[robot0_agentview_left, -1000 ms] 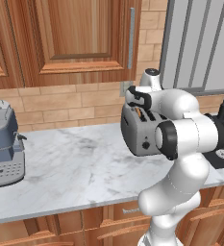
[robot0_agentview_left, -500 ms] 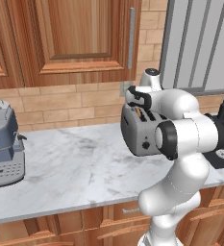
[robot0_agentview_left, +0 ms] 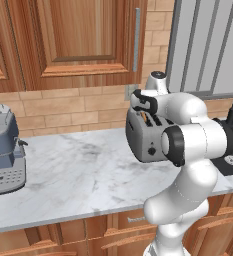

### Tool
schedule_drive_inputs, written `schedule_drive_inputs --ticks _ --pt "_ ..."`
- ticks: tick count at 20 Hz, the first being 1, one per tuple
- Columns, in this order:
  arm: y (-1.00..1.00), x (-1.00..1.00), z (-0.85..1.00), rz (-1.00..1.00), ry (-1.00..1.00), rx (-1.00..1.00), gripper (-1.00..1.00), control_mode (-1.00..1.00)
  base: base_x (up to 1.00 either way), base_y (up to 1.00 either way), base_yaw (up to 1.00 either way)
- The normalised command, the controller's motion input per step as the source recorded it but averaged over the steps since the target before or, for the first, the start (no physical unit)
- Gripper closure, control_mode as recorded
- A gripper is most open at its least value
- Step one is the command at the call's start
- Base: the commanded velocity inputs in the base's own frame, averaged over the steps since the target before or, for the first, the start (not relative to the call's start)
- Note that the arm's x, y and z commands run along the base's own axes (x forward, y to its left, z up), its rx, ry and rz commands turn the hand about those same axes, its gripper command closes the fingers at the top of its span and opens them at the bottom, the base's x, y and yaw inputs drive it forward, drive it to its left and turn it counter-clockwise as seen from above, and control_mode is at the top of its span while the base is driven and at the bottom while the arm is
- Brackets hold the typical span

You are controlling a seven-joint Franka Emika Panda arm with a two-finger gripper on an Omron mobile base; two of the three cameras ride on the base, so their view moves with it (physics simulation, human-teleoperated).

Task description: Start the toaster. Once the lever pops up, take the bread to the plate on the dining counter.

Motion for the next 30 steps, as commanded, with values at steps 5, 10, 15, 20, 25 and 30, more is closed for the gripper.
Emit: schedule_drive_inputs --ticks 5,10,15,20,25,30 --pt "0.0 0.0 0.0 0.0 0.0 0.0 -1.0 -1.0 0.0 0.0 0.0" --pt "0.0 0.0 0.0 0.0 0.0 0.0 -1.0 -1.0 0.0 0.0 0.0" --pt "0.0 0.0 0.0 0.0 0.0 0.0 -1.0 -1.0 0.0 0.0 0.0" --pt "0.0 0.0 0.0 0.0 0.0 0.0 -1.0 -1.0 0.0 0.0 0.0" --pt "0.0 0.0 0.0 0.0 0.0 0.0 -1.0 -1.0 0.0 0.0 0.0" --pt "0.0 0.0 0.0 0.0 0.0 0.0 -1.0 -1.0 0.0 0.0 0.0"
